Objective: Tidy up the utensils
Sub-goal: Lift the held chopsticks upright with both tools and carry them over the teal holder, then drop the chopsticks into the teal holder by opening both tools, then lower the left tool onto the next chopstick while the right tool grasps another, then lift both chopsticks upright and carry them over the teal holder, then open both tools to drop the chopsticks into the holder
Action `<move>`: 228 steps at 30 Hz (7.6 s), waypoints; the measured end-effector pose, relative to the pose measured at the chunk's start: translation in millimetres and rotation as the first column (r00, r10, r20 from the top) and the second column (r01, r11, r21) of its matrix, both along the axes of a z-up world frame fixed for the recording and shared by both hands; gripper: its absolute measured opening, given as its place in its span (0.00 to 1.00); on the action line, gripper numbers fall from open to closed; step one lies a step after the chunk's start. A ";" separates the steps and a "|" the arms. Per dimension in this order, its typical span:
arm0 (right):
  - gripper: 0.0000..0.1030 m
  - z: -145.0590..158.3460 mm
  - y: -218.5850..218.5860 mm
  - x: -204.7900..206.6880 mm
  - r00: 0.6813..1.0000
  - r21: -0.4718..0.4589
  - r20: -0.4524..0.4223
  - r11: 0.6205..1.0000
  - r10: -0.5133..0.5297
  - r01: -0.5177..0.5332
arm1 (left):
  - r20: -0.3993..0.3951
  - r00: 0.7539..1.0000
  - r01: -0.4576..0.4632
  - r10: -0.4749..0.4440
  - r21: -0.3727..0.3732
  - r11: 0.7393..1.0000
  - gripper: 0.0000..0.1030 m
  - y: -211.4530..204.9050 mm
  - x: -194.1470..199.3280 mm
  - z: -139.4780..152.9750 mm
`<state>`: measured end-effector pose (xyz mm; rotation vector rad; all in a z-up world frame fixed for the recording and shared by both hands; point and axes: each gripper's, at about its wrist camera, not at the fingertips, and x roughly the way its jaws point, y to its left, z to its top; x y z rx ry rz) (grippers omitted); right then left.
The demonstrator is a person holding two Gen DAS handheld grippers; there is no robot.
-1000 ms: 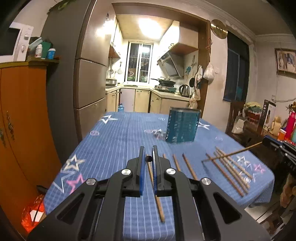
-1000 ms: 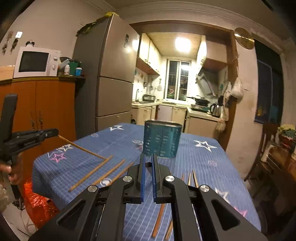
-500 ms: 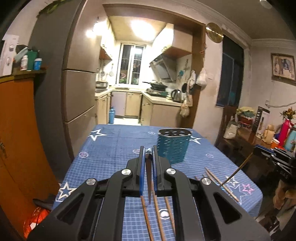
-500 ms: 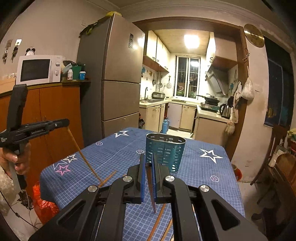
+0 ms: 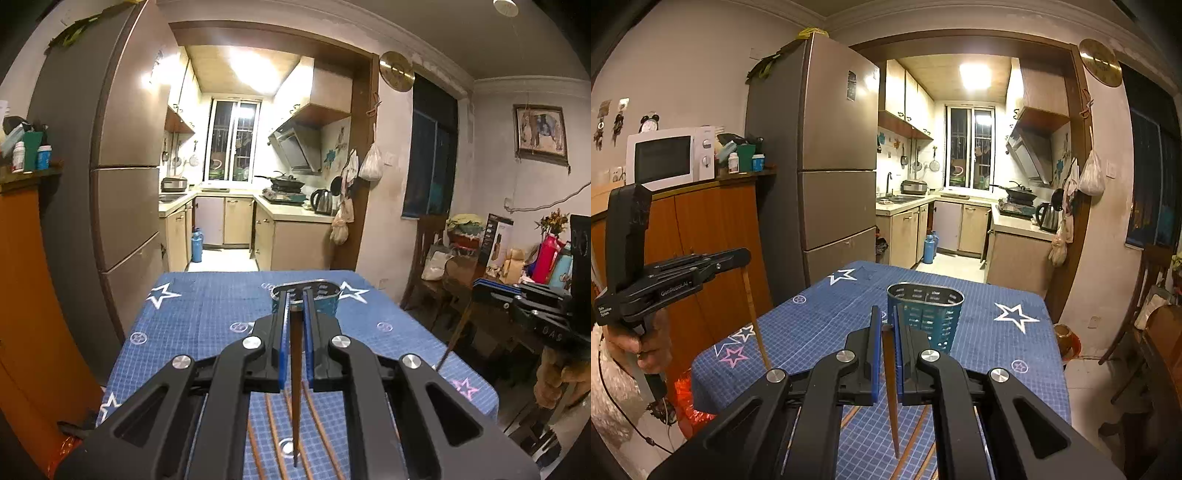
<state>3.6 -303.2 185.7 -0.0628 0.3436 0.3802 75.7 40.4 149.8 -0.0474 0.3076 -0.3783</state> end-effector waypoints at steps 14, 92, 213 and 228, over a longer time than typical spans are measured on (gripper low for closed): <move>0.07 89.9 -12.5 121.7 0.989 0.111 0.113 0.991 -0.092 0.079 | 0.223 0.974 -0.027 0.048 -0.098 0.995 0.06 -42.5 97.1 84.0; 0.09 -272.6 20.7 -70.2 0.956 -0.134 -0.073 0.952 -0.286 0.274 | -0.029 0.963 -0.253 0.269 0.251 0.934 0.35 6.6 -87.5 -242.3; 0.07 77.7 4.7 128.0 0.985 0.133 0.137 0.988 -0.100 0.082 | 0.260 0.964 -0.044 0.058 -0.059 0.997 0.05 -76.8 94.7 76.4; 0.07 36.8 0.0 254.4 0.946 0.195 0.164 0.949 -0.280 0.247 | 0.256 0.955 -0.142 0.151 -0.052 0.988 0.05 -105.3 200.8 30.6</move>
